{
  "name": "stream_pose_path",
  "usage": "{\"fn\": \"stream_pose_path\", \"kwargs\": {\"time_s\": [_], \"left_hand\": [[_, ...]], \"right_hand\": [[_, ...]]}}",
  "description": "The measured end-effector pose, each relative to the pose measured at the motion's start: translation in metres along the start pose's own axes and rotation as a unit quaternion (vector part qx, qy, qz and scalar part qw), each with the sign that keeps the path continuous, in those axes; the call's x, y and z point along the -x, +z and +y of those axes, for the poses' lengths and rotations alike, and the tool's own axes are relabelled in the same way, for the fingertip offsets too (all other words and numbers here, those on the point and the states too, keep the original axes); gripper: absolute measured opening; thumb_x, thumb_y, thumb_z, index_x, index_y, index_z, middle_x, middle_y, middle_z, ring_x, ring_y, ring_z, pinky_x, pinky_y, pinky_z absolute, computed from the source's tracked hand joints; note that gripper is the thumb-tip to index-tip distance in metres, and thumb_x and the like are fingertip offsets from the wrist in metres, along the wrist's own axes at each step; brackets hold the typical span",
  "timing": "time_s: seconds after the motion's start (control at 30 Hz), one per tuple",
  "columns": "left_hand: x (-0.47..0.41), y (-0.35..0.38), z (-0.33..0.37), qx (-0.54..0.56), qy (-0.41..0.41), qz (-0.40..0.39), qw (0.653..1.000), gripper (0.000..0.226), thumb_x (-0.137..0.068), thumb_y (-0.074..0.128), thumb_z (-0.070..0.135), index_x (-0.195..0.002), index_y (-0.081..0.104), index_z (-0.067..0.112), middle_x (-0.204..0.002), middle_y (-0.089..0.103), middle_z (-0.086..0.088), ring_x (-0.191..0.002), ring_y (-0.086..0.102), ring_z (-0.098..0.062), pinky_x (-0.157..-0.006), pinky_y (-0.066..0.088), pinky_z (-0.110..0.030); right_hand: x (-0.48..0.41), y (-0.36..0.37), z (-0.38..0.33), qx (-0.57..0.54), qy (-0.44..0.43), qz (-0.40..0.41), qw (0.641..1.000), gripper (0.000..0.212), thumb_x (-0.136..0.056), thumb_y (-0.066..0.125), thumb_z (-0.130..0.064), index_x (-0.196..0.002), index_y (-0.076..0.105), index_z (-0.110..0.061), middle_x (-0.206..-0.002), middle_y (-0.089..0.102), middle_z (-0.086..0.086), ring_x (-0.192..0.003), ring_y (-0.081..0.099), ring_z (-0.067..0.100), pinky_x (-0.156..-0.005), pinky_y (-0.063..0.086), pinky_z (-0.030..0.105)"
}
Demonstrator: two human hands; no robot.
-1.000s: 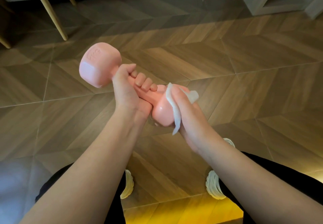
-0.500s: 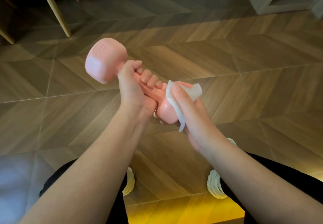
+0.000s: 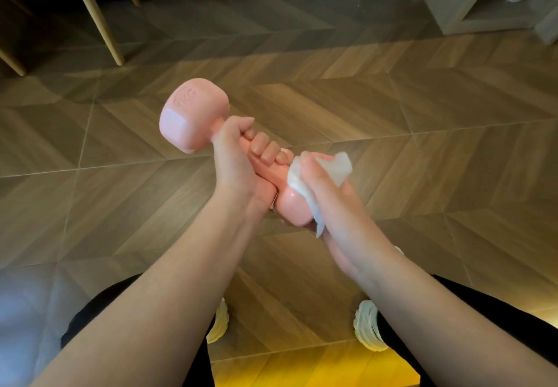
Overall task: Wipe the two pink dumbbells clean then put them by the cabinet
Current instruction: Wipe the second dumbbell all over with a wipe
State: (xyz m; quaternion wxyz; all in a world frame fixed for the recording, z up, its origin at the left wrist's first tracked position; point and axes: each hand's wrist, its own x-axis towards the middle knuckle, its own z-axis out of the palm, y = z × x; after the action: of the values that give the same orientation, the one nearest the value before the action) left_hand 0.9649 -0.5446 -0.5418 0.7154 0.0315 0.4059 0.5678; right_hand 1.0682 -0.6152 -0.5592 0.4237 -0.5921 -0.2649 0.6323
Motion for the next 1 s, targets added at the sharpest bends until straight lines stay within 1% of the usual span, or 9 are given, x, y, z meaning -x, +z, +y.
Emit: {"fn": "stream_pose_path", "kwargs": {"time_s": [0.13,0.27,0.37,0.53,0.63,0.7,0.77,0.87,1.0], "left_hand": [[0.0,0.0,0.002,0.021,-0.001,-0.003,1.0,0.032,-0.088,0.041,0.013,-0.059,0.03,0.019,-0.044,0.022,0.006,-0.035,0.021,-0.013,-0.039,0.031,-0.019],[0.004,-0.001,0.005,0.035,0.007,-0.04,0.999,0.034,-0.089,0.04,0.014,-0.057,0.031,0.019,-0.042,0.022,0.006,-0.033,0.022,-0.013,-0.038,0.034,-0.019],[0.006,0.0,0.007,0.021,0.019,-0.054,0.998,0.033,-0.091,0.044,0.016,-0.059,0.034,0.018,-0.044,0.027,0.006,-0.034,0.029,-0.013,-0.04,0.038,-0.02],[0.008,0.002,0.007,0.038,0.019,-0.006,0.999,0.032,-0.091,0.052,0.02,-0.064,0.035,0.019,-0.046,0.031,0.006,-0.034,0.035,-0.012,-0.041,0.04,-0.02],[0.007,0.001,0.006,0.047,0.023,0.01,0.999,0.033,-0.093,0.047,0.017,-0.064,0.031,0.019,-0.045,0.024,0.006,-0.033,0.027,-0.013,-0.038,0.035,-0.018],[0.006,0.001,0.005,0.034,0.023,0.005,0.999,0.033,-0.092,0.044,0.016,-0.062,0.03,0.02,-0.045,0.023,0.006,-0.034,0.025,-0.013,-0.038,0.034,-0.019],[0.005,0.001,0.005,0.021,0.021,0.003,1.0,0.033,-0.091,0.043,0.016,-0.061,0.03,0.02,-0.045,0.023,0.006,-0.035,0.024,-0.013,-0.039,0.033,-0.019],[0.005,0.003,0.005,0.029,0.015,0.014,0.999,0.033,-0.09,0.043,0.014,-0.06,0.031,0.019,-0.045,0.024,0.005,-0.033,0.025,-0.014,-0.039,0.034,-0.018],[0.005,0.001,0.009,0.043,0.01,0.025,0.999,0.032,-0.09,0.042,0.014,-0.06,0.03,0.019,-0.044,0.023,0.006,-0.031,0.024,-0.013,-0.036,0.033,-0.018]], "right_hand": [[-0.001,-0.011,-0.005,-0.058,0.052,-0.028,0.997,0.042,-0.094,0.052,-0.055,-0.118,0.063,-0.022,-0.117,0.072,0.009,-0.106,0.069,0.017,-0.094,0.055,0.04],[0.005,-0.017,-0.006,-0.156,0.108,-0.153,0.97,0.066,-0.083,0.062,-0.052,-0.135,0.054,-0.013,-0.123,0.064,0.021,-0.106,0.064,0.031,-0.089,0.057,0.048],[0.007,-0.015,-0.007,-0.179,0.099,-0.202,0.958,0.074,-0.079,0.07,-0.044,-0.14,0.047,-0.01,-0.124,0.058,0.029,-0.103,0.065,0.038,-0.079,0.06,0.042],[-0.001,-0.013,0.0,-0.034,-0.025,-0.139,0.989,0.069,-0.075,0.074,-0.028,-0.136,0.045,-0.013,-0.137,0.055,0.023,-0.107,0.063,0.031,-0.094,0.052,0.054],[-0.003,-0.005,0.004,0.006,-0.057,-0.084,0.995,0.072,-0.069,0.078,-0.036,-0.13,0.047,-0.013,-0.124,0.062,0.023,-0.095,0.064,0.028,-0.082,0.056,0.049],[-0.004,0.002,0.005,0.007,-0.054,-0.048,0.997,0.07,-0.07,0.073,-0.047,-0.127,0.049,-0.014,-0.112,0.065,0.023,-0.084,0.06,0.037,-0.075,0.054,0.053],[-0.006,0.004,0.005,0.004,-0.048,-0.032,0.998,0.062,-0.077,0.066,-0.054,-0.123,0.052,-0.014,-0.116,0.064,0.026,-0.087,0.061,0.038,-0.079,0.053,0.059],[-0.008,-0.003,0.005,-0.004,-0.03,-0.042,0.999,0.059,-0.084,0.055,-0.059,-0.124,0.056,-0.016,-0.112,0.066,0.031,-0.096,0.068,0.039,-0.092,0.049,0.069],[-0.006,-0.016,0.005,0.079,-0.056,-0.145,0.985,0.06,-0.089,0.053,-0.051,-0.138,0.047,-0.017,-0.128,0.05,0.038,-0.119,0.048,0.056,-0.096,0.037,0.076]]}}
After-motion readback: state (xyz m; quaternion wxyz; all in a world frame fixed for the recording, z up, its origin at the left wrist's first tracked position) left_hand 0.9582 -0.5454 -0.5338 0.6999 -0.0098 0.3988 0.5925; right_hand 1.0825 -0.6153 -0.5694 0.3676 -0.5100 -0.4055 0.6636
